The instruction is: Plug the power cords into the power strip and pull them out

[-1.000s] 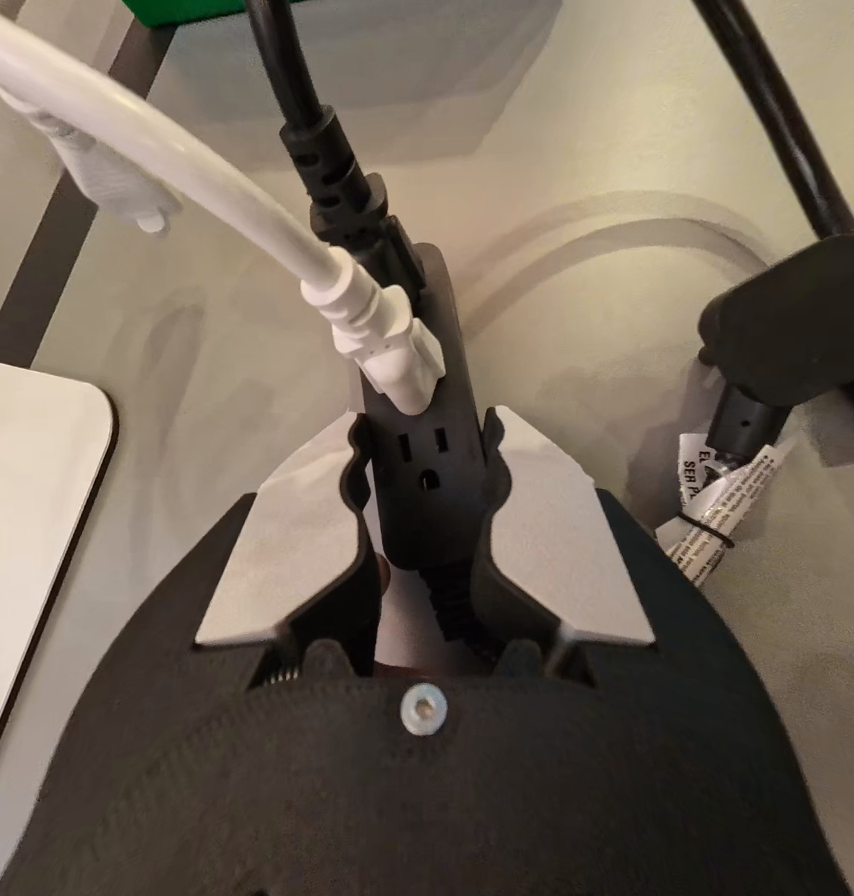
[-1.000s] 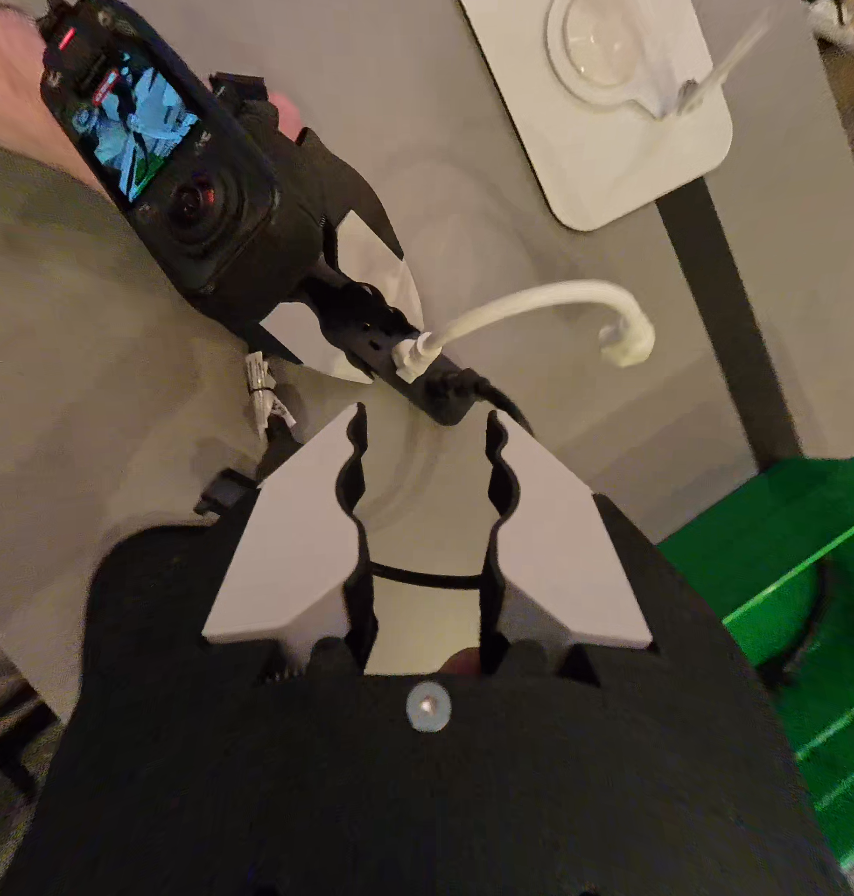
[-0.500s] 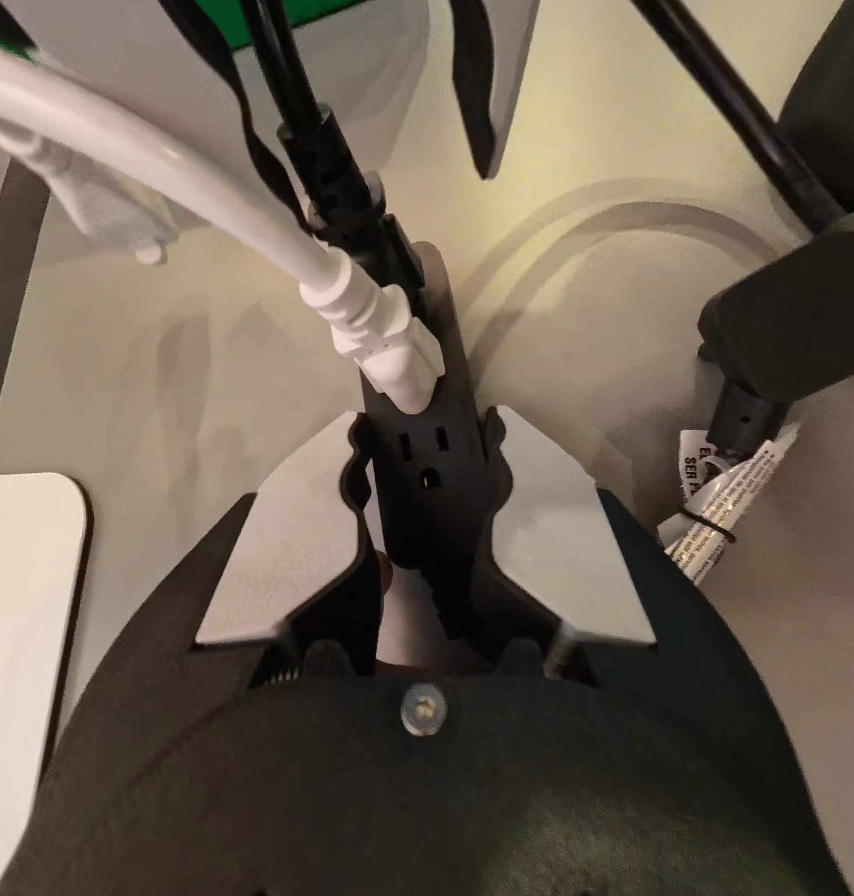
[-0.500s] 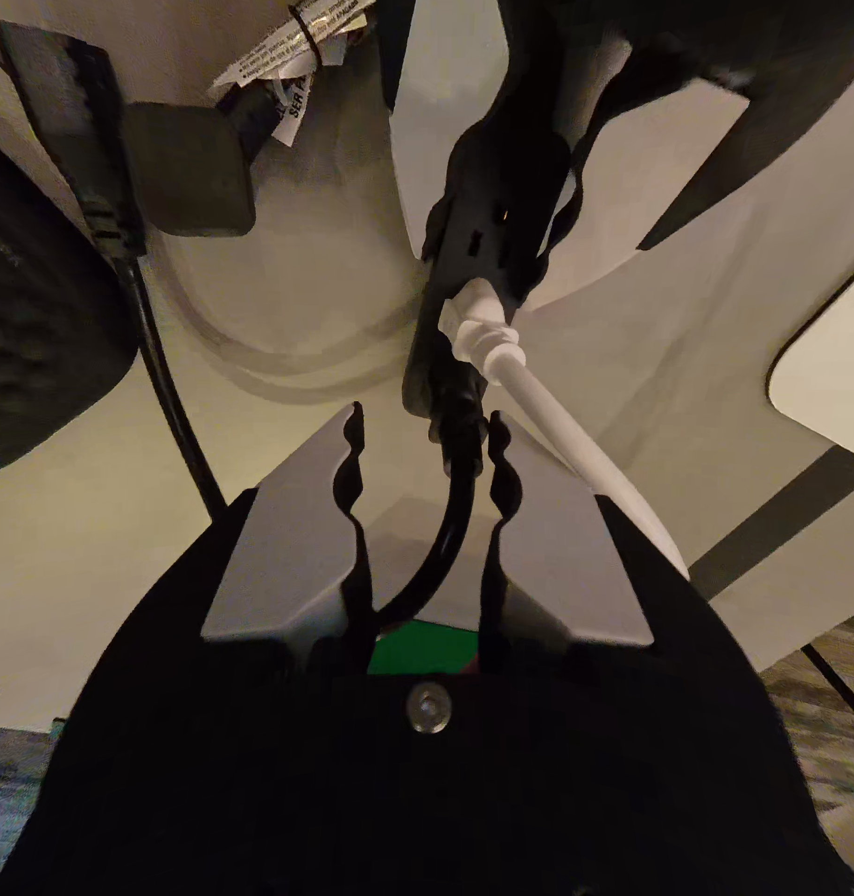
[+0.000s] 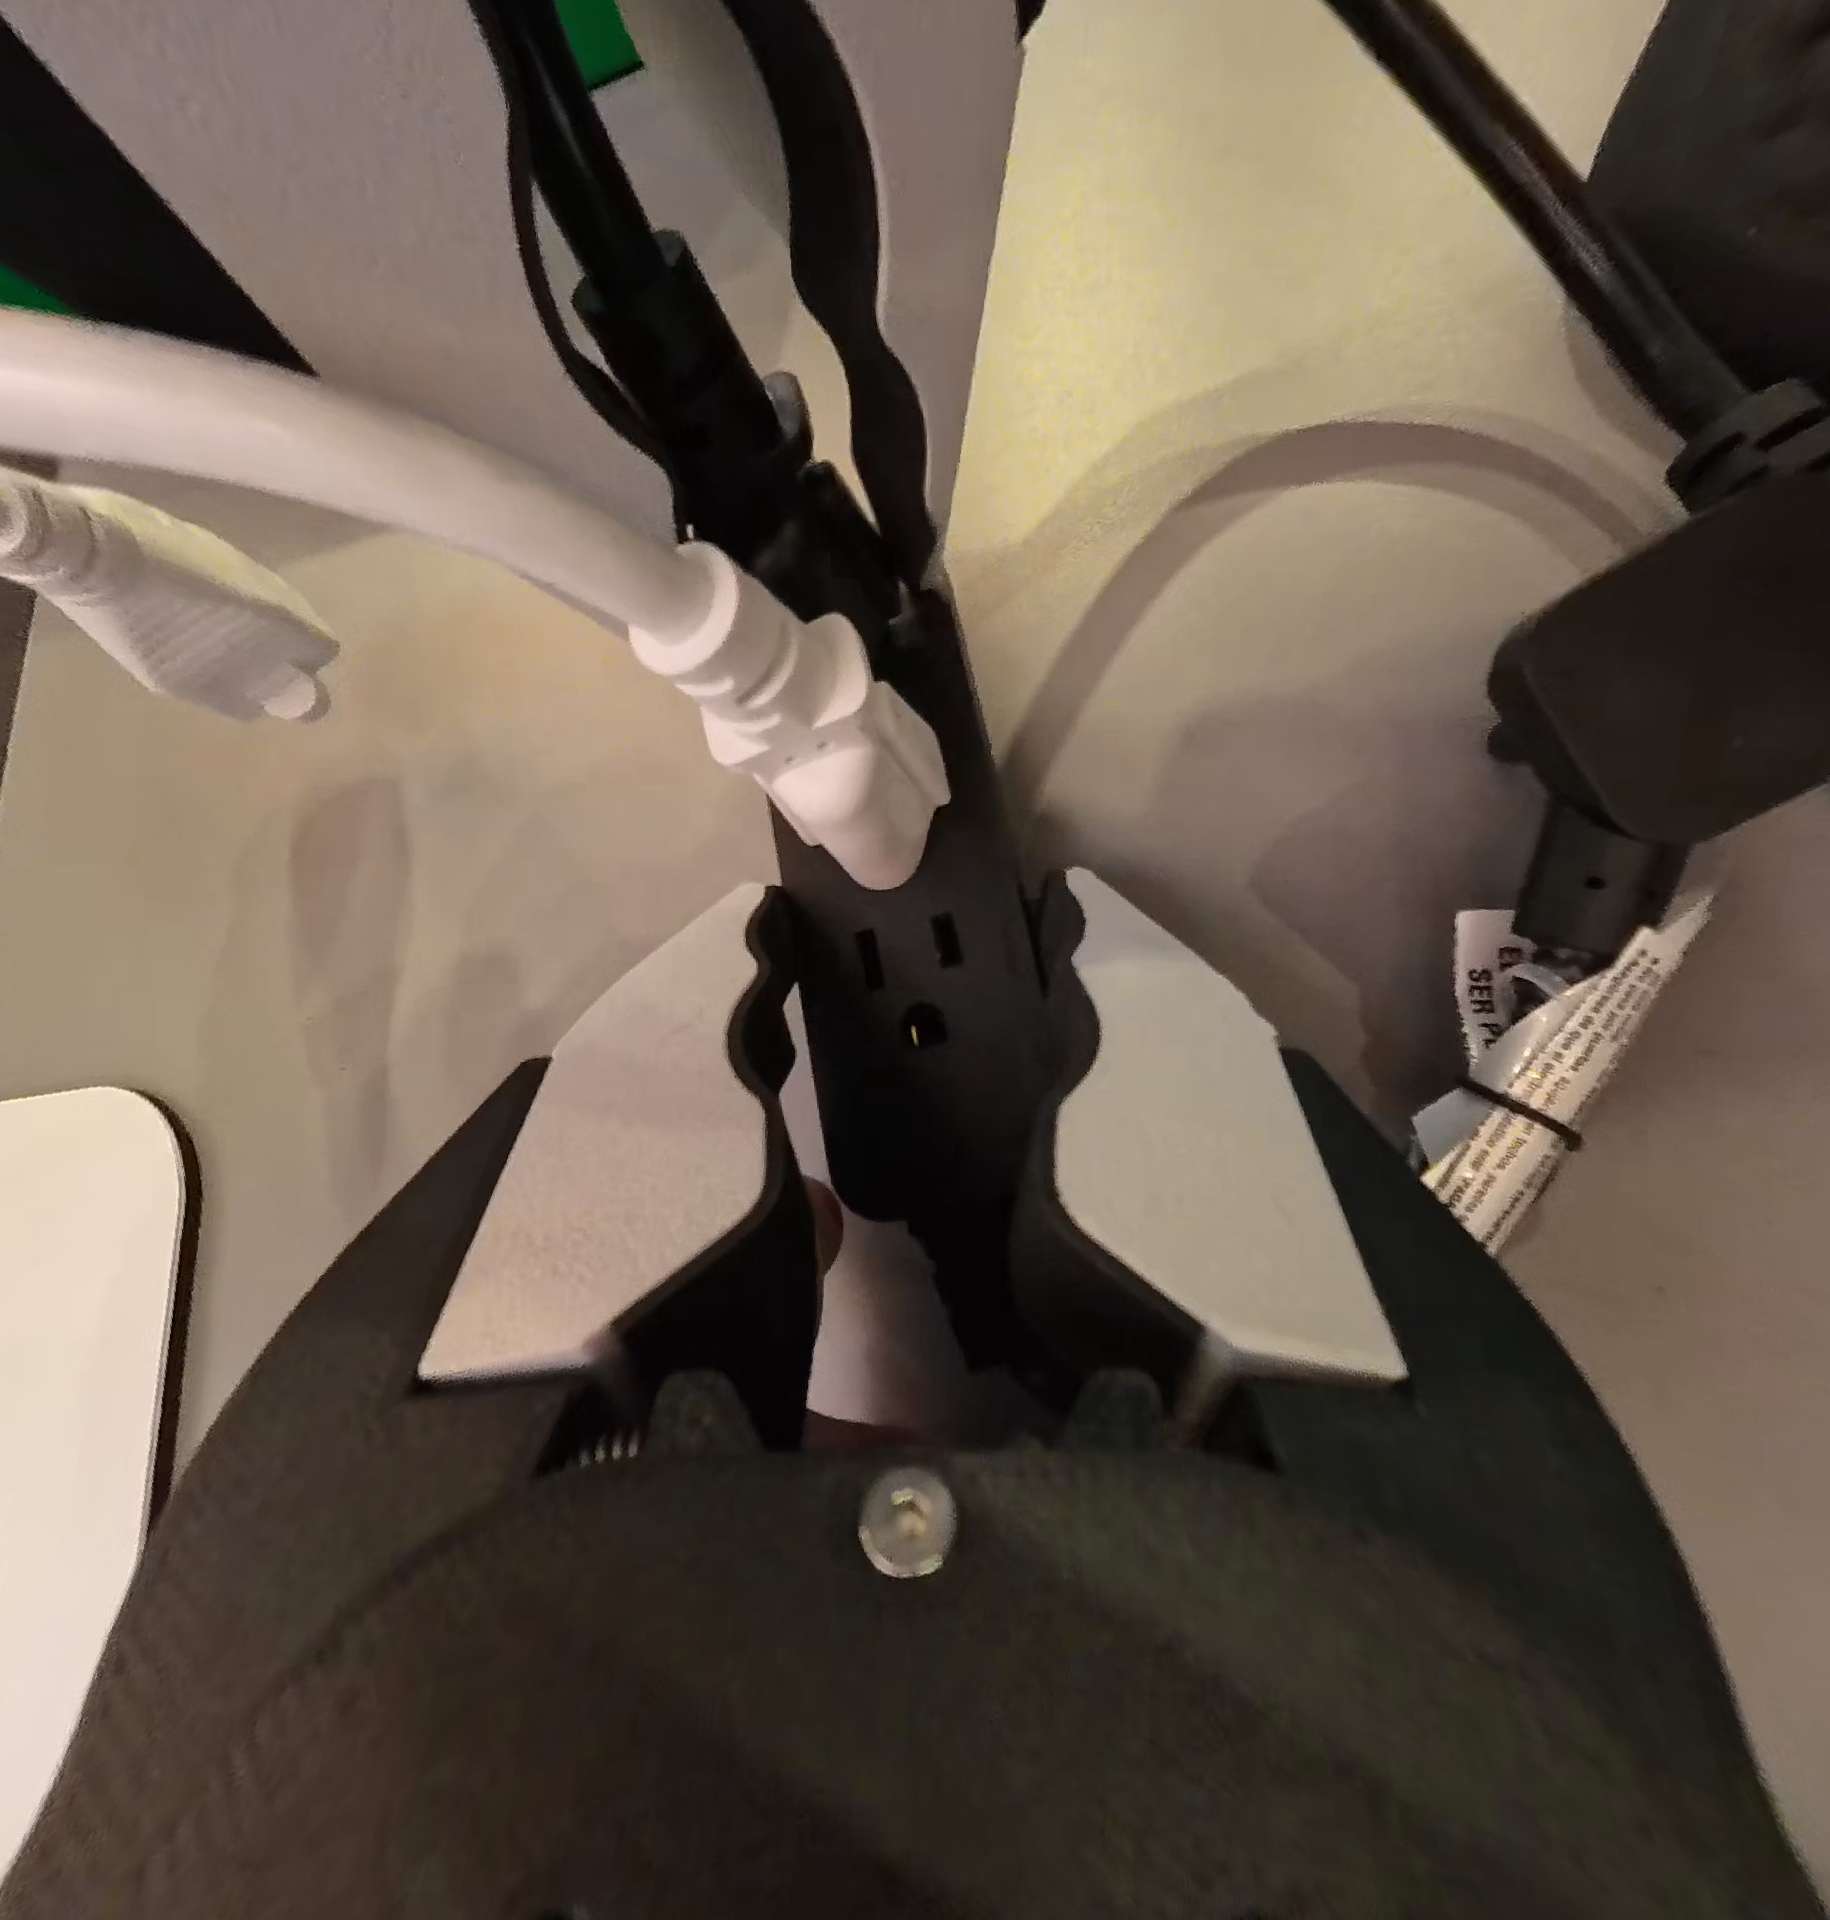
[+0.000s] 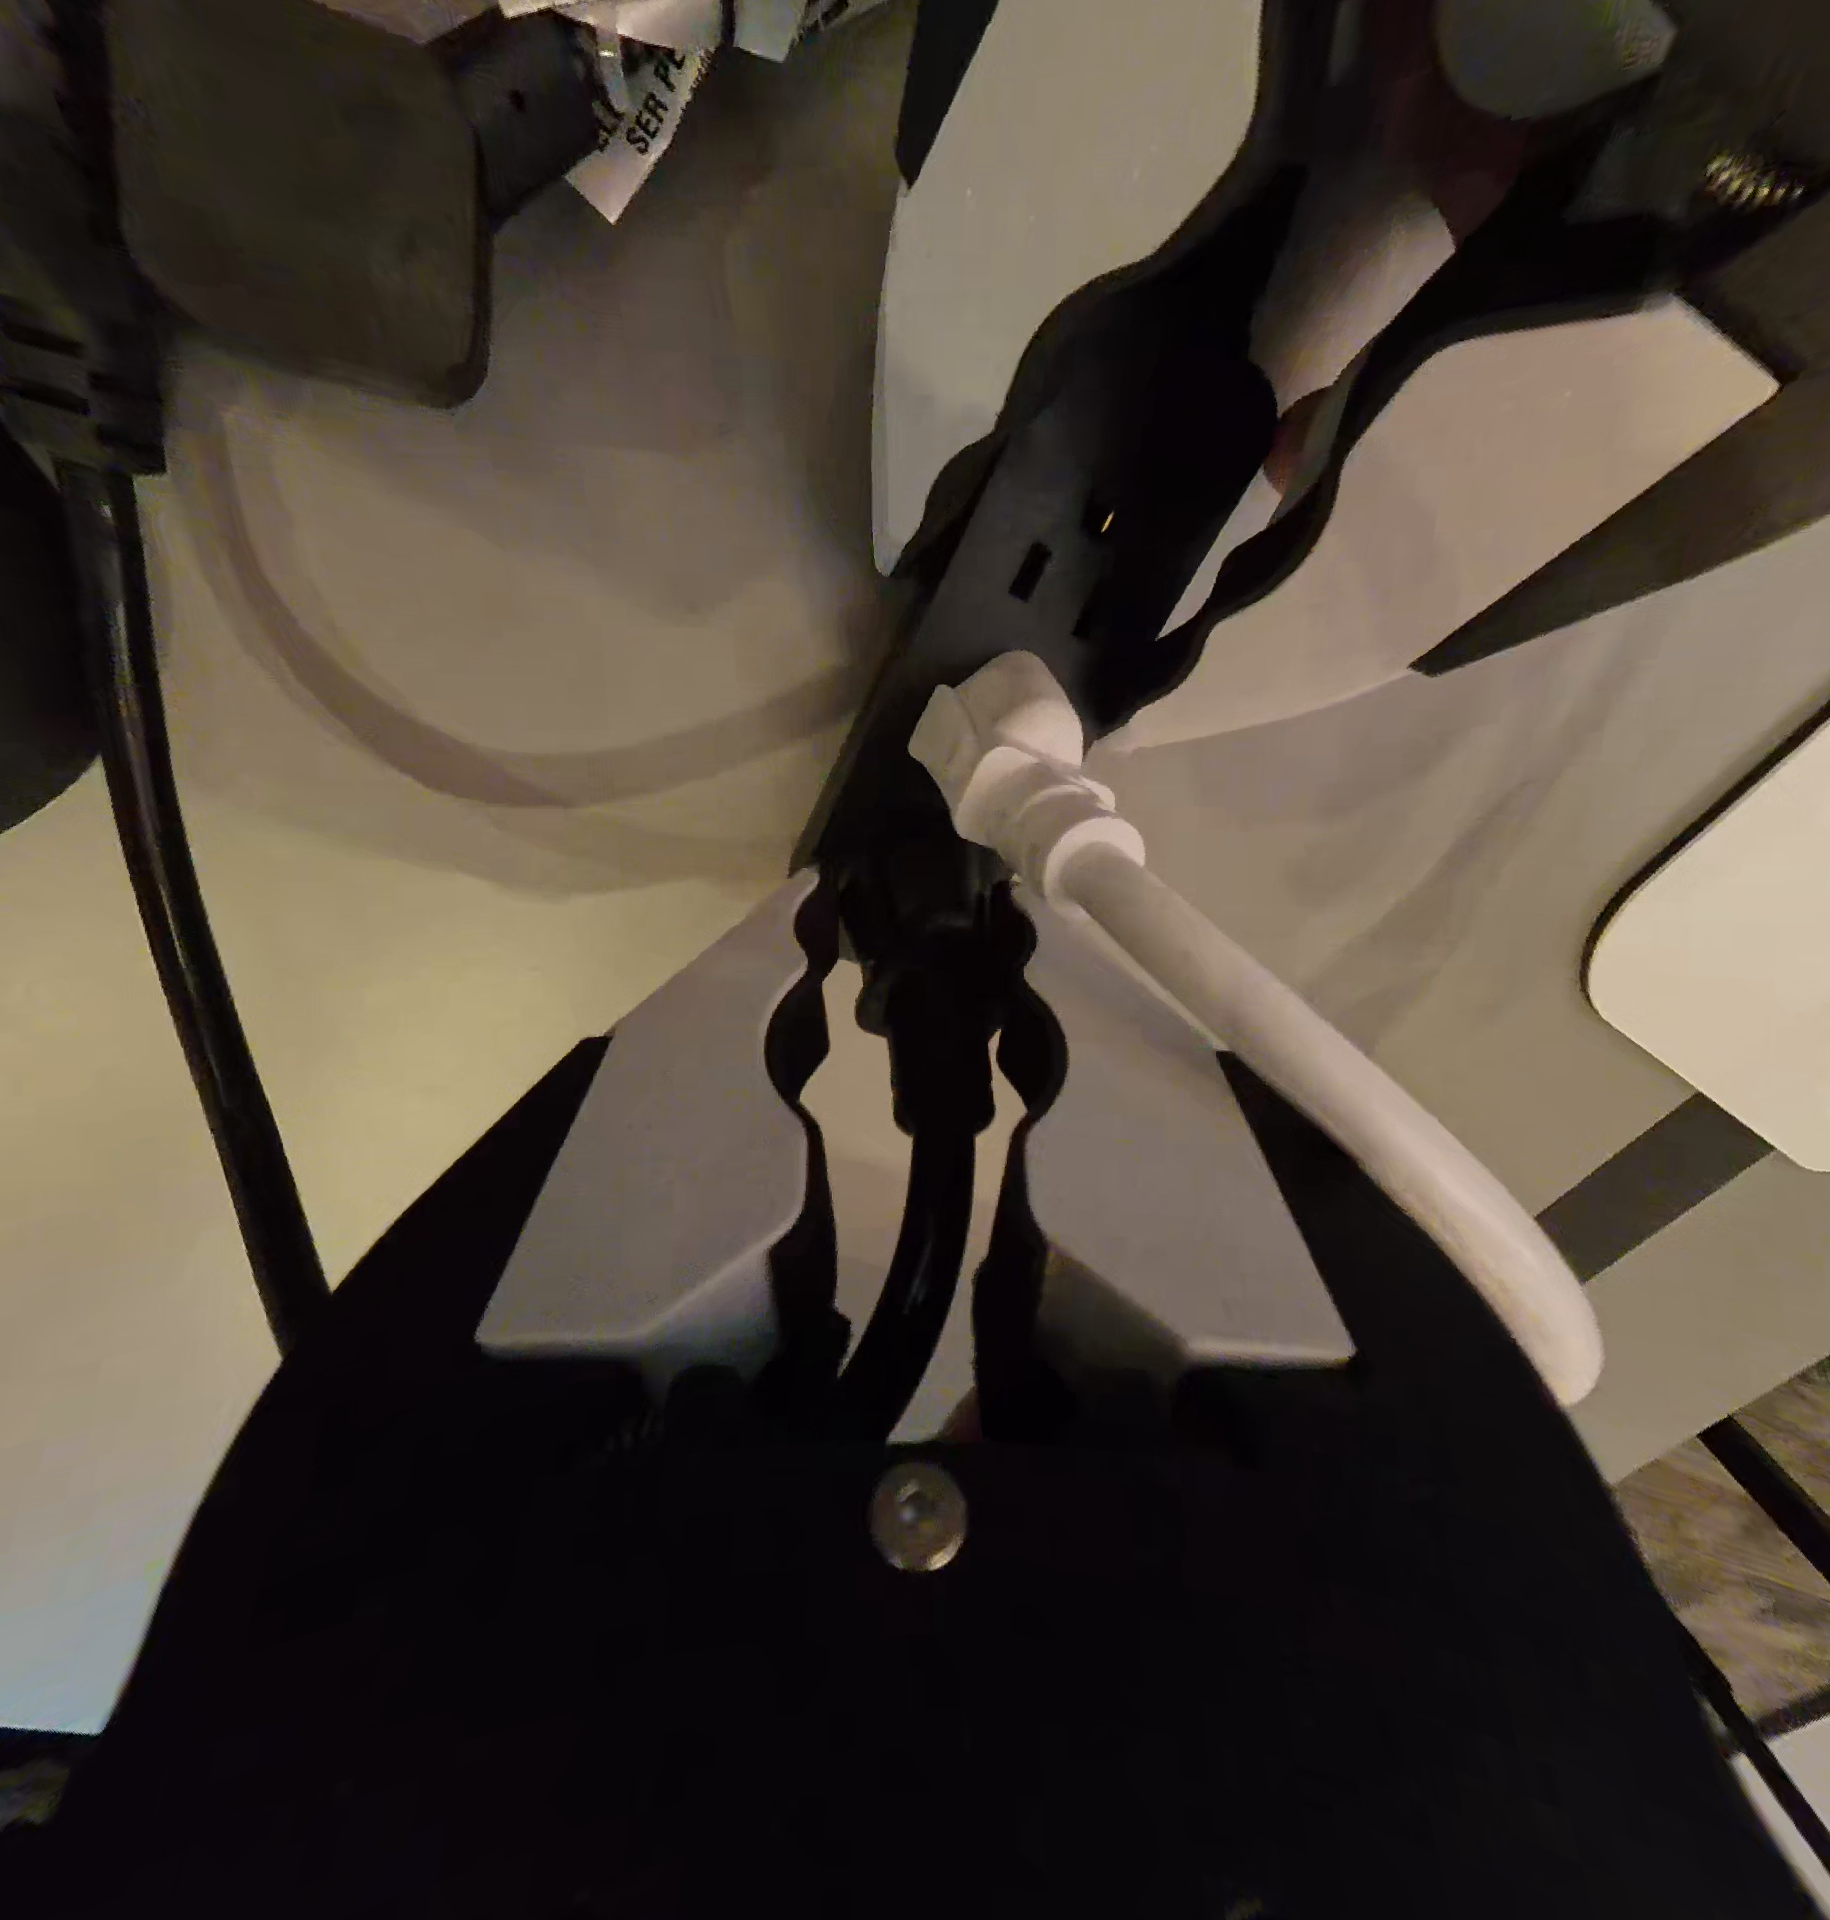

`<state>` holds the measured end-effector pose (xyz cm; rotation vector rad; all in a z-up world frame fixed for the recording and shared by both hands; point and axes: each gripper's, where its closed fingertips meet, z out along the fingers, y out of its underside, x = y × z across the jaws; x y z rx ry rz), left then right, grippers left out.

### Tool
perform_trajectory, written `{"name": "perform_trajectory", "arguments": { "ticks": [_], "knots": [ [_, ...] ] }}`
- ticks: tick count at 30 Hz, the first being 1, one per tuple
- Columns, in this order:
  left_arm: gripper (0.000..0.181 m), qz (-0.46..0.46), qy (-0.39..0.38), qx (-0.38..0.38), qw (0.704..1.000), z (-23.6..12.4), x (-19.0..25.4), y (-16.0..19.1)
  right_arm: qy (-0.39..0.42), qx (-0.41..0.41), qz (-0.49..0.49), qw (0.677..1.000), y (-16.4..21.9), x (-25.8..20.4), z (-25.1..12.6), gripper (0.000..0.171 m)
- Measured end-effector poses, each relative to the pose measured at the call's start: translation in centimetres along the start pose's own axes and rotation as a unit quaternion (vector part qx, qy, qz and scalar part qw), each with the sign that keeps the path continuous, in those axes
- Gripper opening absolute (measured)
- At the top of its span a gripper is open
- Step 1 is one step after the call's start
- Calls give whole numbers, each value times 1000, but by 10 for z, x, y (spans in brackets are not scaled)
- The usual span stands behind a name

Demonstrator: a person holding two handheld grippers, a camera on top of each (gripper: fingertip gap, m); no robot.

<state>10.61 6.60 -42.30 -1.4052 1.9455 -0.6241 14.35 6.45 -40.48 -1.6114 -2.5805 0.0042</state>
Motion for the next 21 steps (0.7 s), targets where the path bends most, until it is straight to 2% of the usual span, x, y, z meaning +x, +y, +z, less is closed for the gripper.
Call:
{"name": "perform_trajectory", "arguments": {
  "ticks": [9, 21],
  "knots": [
    [46, 5, 17, 7, 1000, -1, 0, 0, -48, 4, -17, 999, 0, 0, -2, 24],
    [45, -3, -4, 4, 1000, 2, -6, -2, 60, -18, 132, 989, 1, -1, -1, 23]
  ]
}}
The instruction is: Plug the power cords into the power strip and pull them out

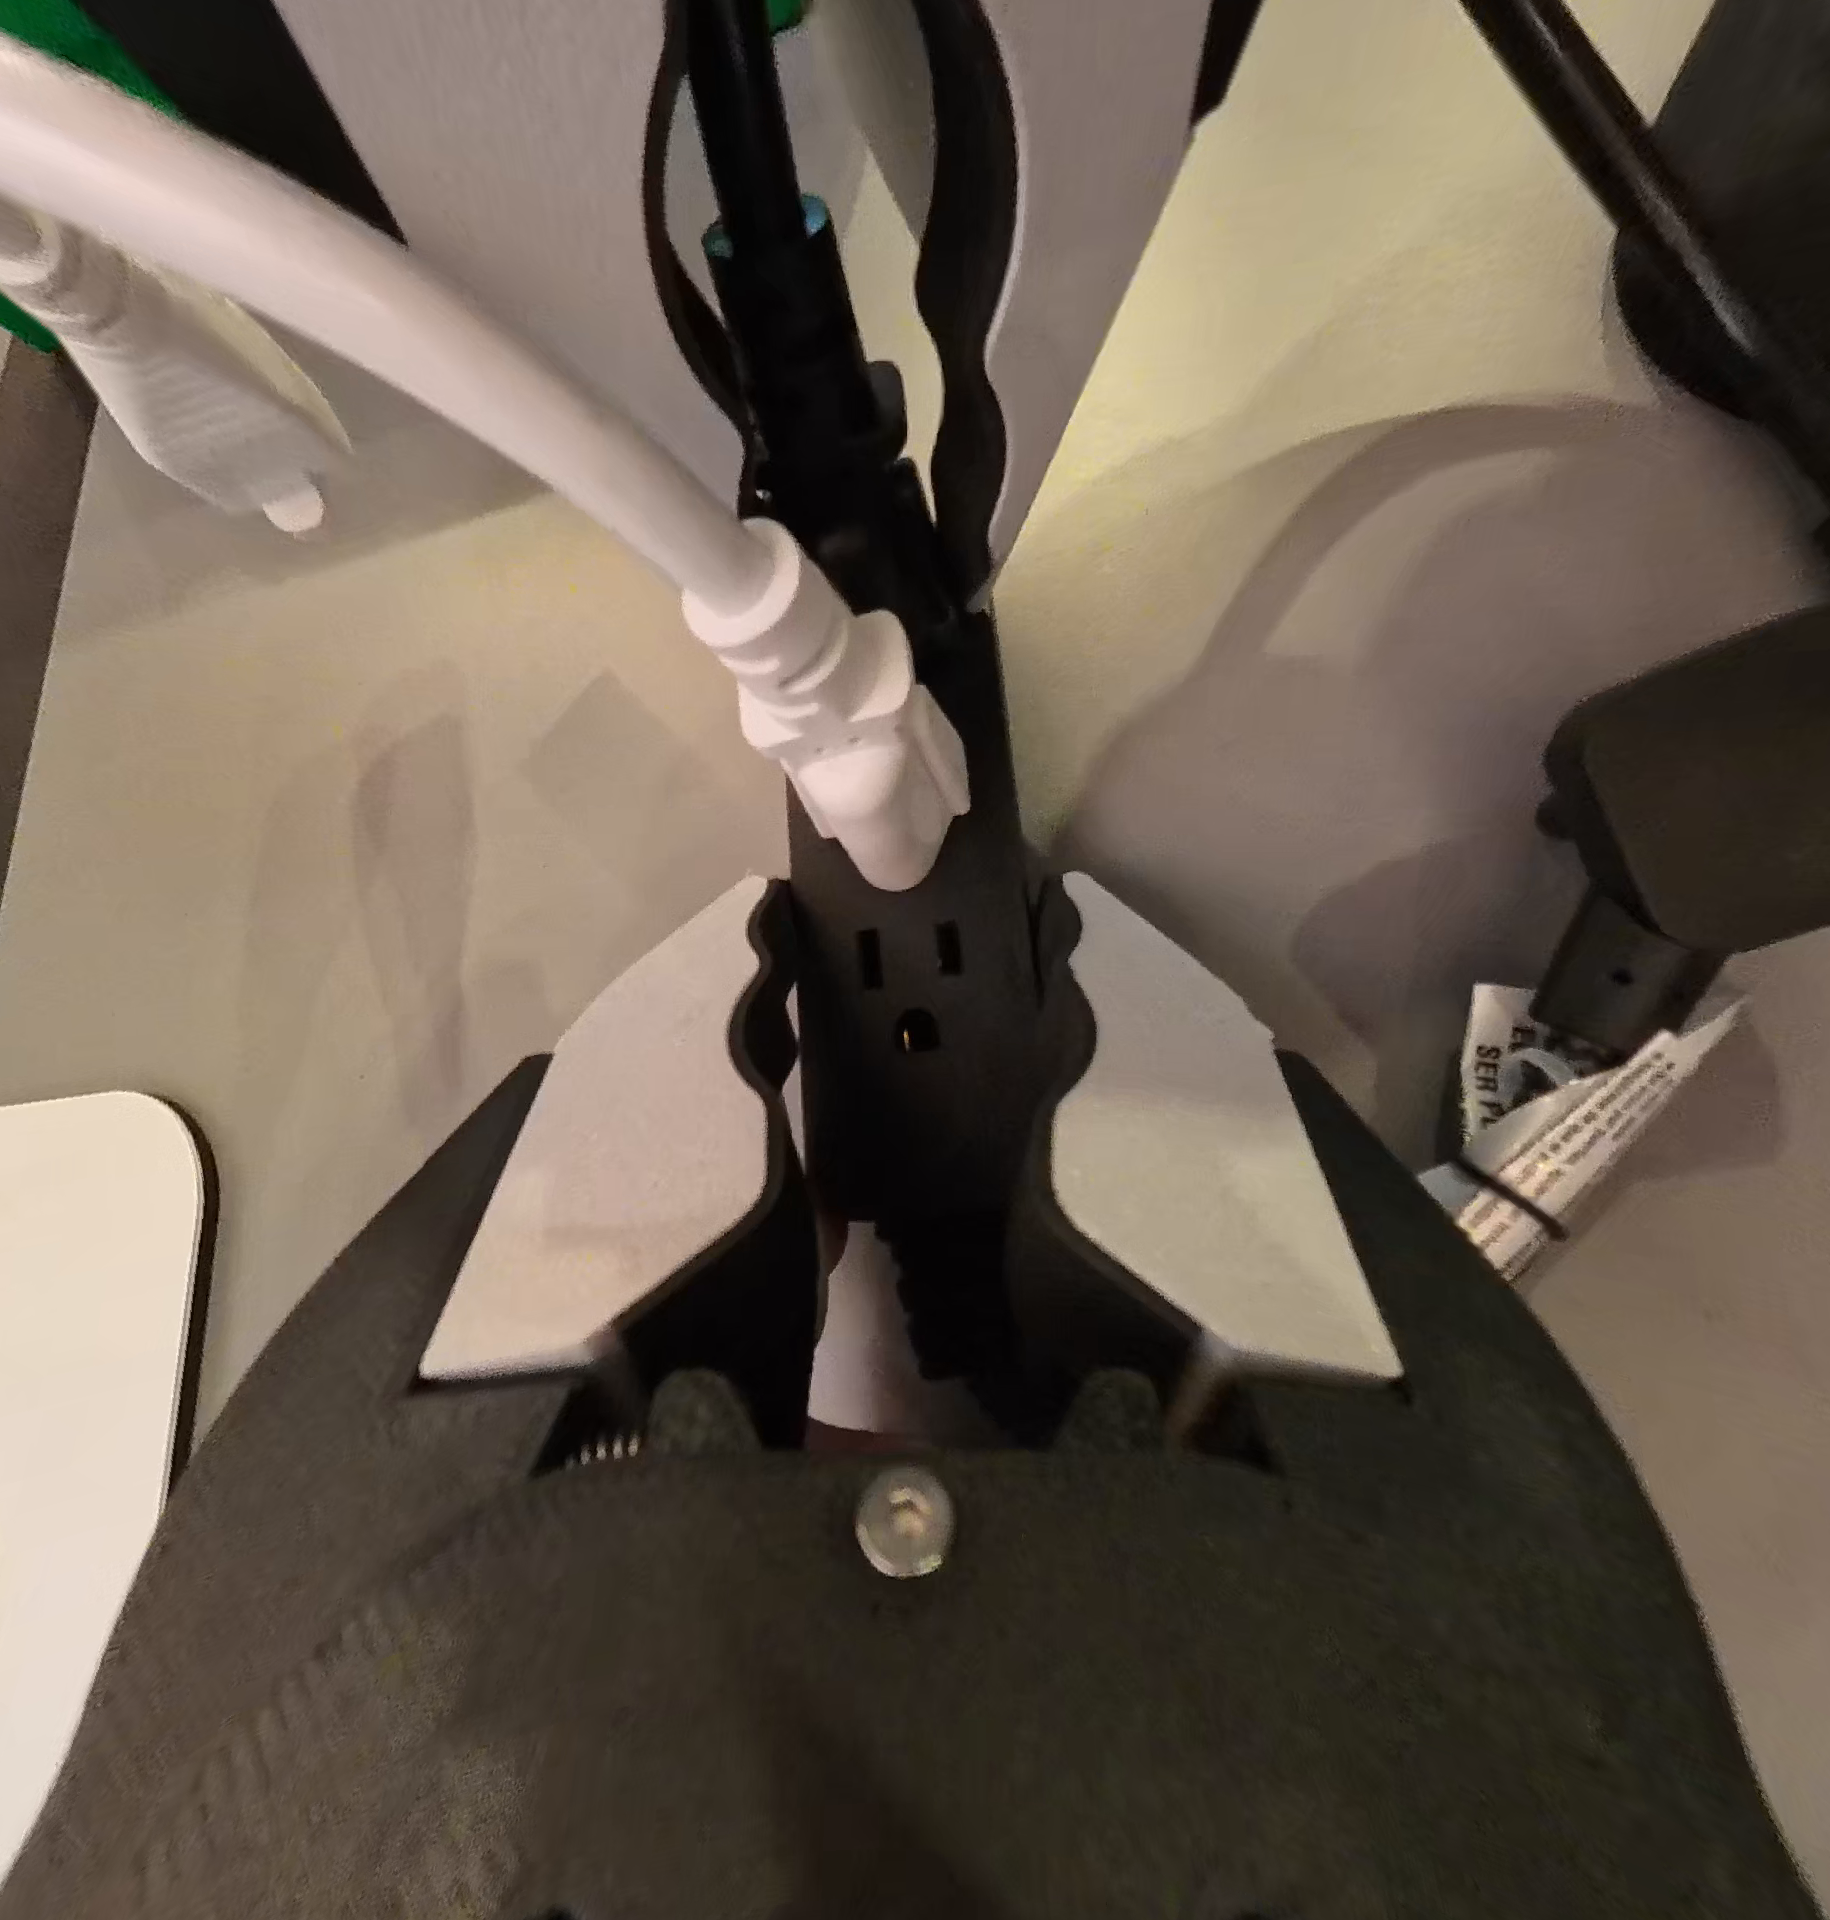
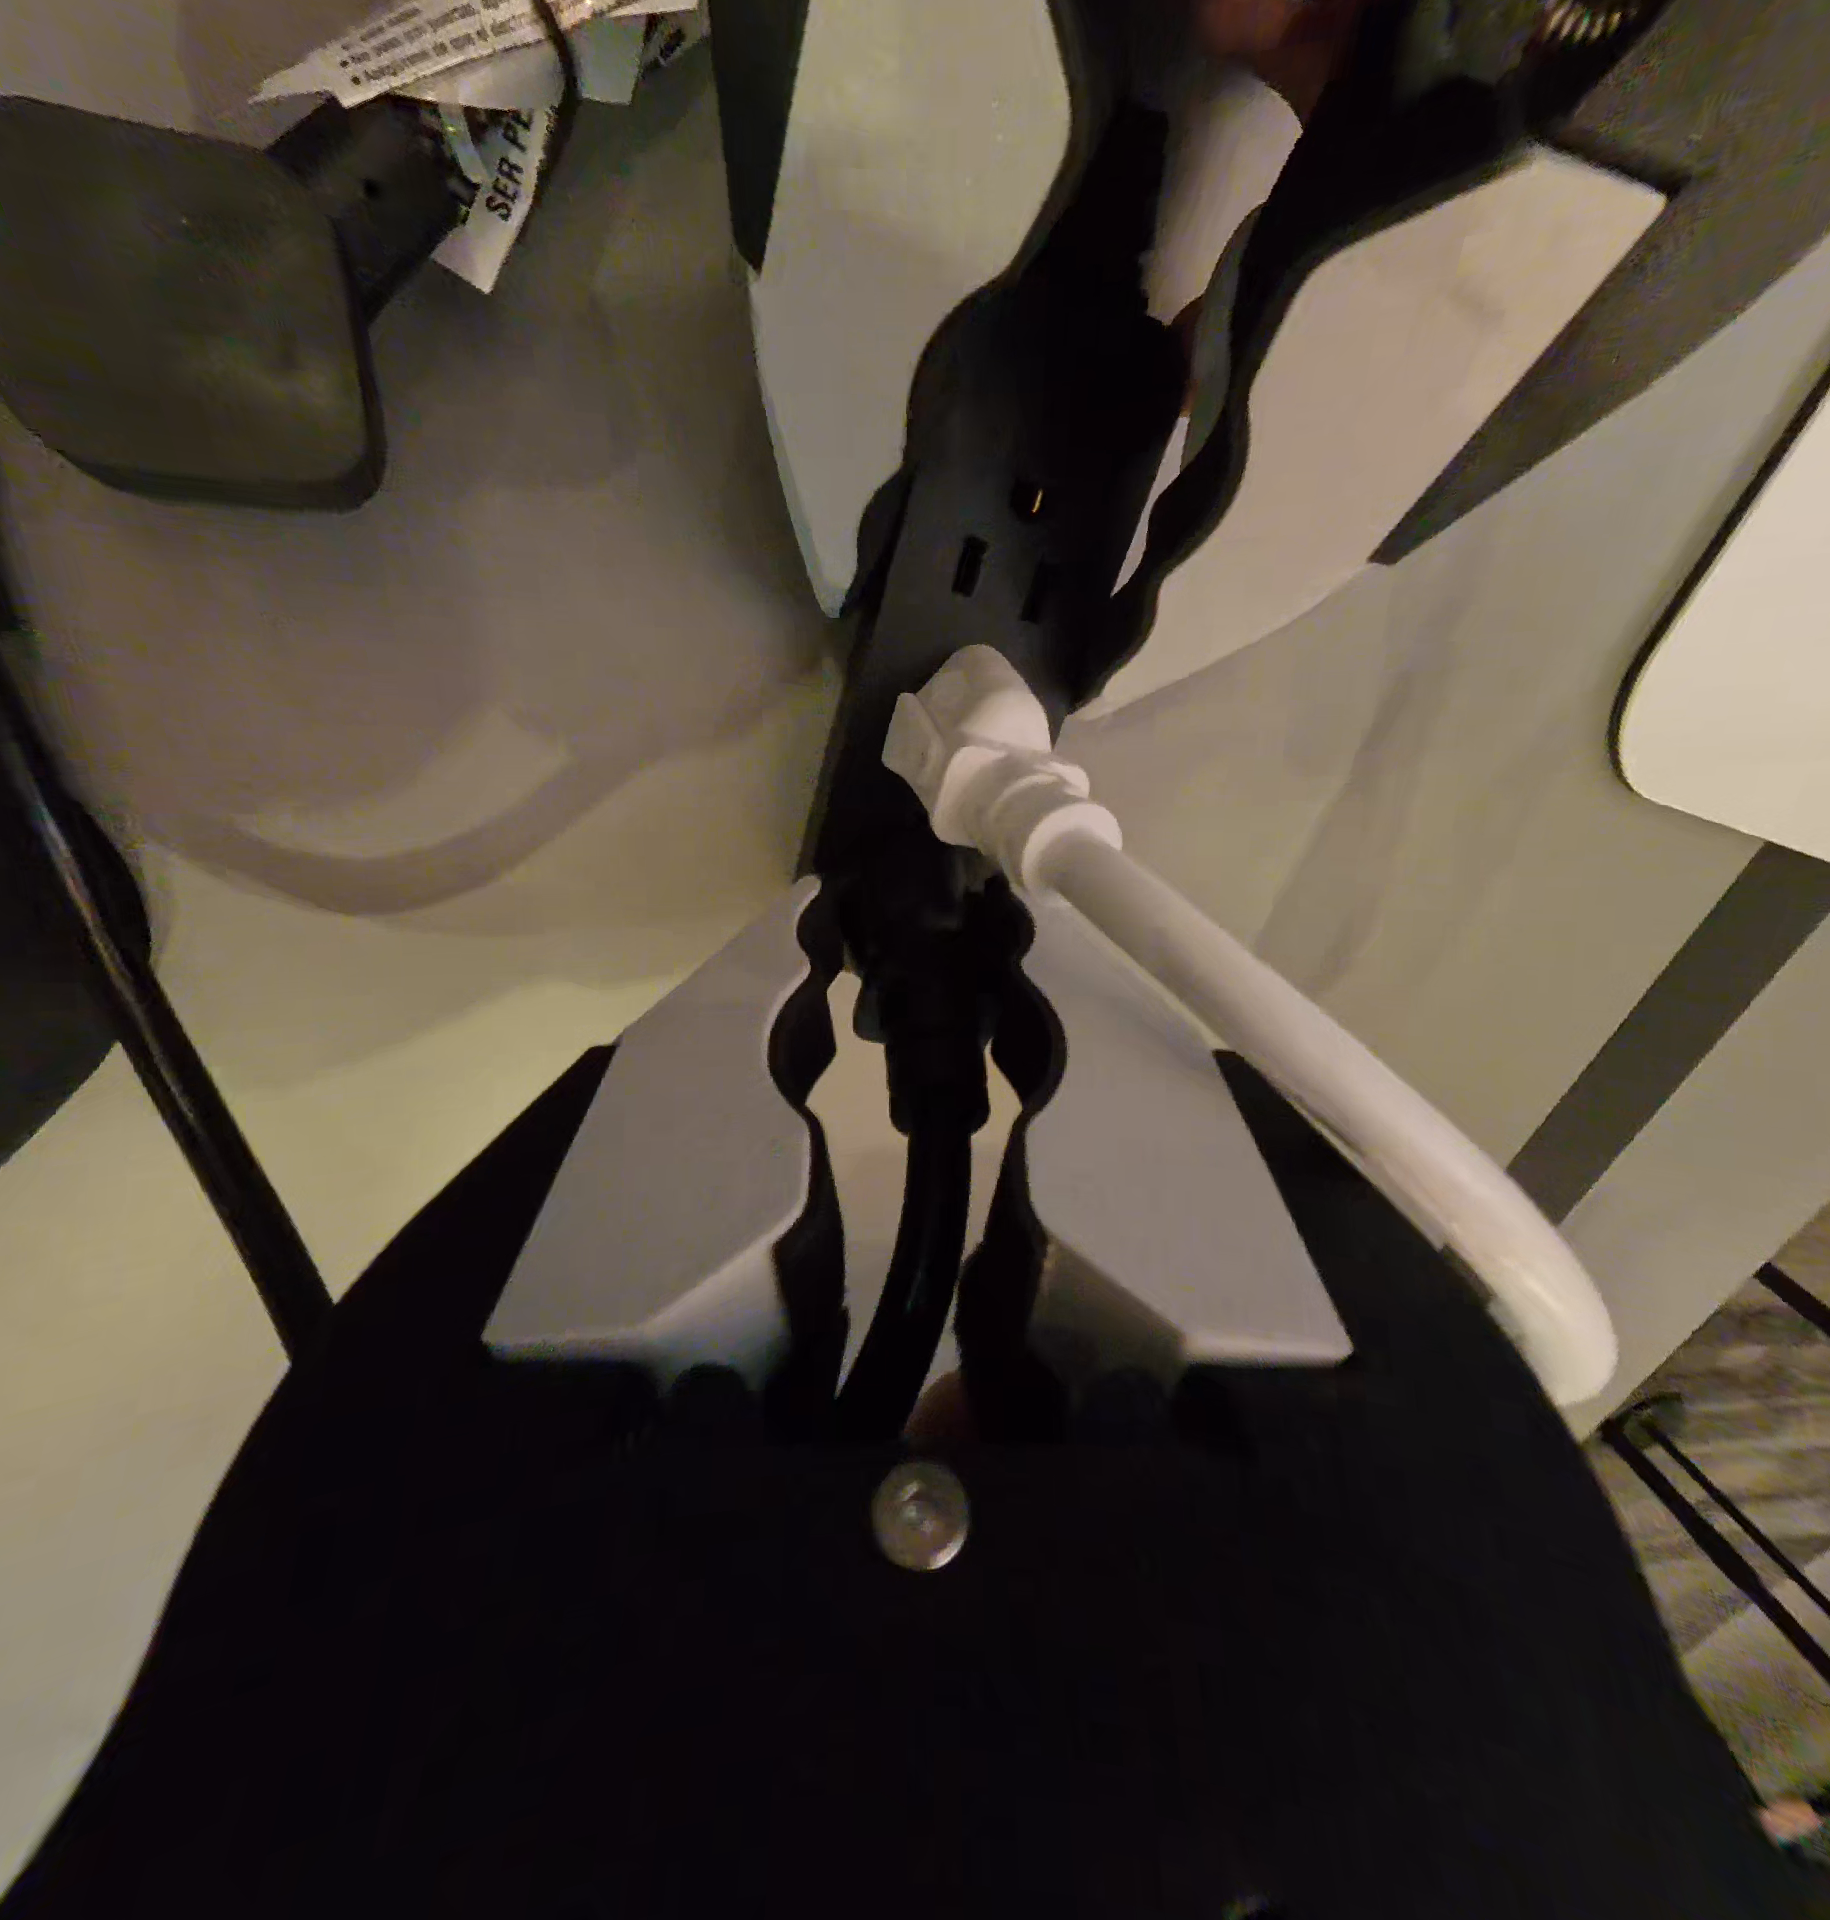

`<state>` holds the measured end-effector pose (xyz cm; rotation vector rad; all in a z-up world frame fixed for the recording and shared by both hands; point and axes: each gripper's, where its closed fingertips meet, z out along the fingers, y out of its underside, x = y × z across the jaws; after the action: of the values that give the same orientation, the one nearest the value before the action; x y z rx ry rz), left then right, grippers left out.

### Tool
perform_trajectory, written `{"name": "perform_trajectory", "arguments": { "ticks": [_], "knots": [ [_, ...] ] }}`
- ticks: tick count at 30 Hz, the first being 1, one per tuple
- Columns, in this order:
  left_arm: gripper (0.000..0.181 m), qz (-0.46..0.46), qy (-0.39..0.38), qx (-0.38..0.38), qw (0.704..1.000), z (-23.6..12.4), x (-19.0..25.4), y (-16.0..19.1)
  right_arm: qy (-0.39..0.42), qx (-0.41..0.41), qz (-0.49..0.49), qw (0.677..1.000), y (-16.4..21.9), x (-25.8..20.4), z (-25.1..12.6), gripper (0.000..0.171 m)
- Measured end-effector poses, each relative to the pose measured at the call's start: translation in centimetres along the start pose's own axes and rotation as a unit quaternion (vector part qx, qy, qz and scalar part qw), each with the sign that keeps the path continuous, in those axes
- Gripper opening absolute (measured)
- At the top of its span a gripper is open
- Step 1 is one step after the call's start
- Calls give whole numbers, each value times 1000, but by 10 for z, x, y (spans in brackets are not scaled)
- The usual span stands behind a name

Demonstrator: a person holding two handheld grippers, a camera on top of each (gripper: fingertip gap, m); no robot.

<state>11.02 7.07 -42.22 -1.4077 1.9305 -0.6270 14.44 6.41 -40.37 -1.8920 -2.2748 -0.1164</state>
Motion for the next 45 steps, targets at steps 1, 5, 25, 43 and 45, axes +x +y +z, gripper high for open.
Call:
{"name": "perform_trajectory", "arguments": {
  "ticks": [1, 5, 25, 43, 45],
  "knots": [
    [45, -1, 2, 1, 1000, 1, 0, -1, -4, 1, 0, 1000, 0, -1, 0, 23],
    [44, -16, 20, 2, 1000, -3, 2, -2, -15, 14, 37, 999, -2, -2, 0, 22],
    [23, -66, 16, -11, 998, -31, -4, -9, -1, 29, 128, 991, -4, -7, -1, 24],
    [10, -62, 6, -2, 998, -23, -2, 2, -23, -3, 50, 998, -8, -9, -2, 23],
    [9, -58, 2, -6, 998, -23, -2, 2, -55, 20, 96, 994, -8, -7, -2, 22]
  ]
}}
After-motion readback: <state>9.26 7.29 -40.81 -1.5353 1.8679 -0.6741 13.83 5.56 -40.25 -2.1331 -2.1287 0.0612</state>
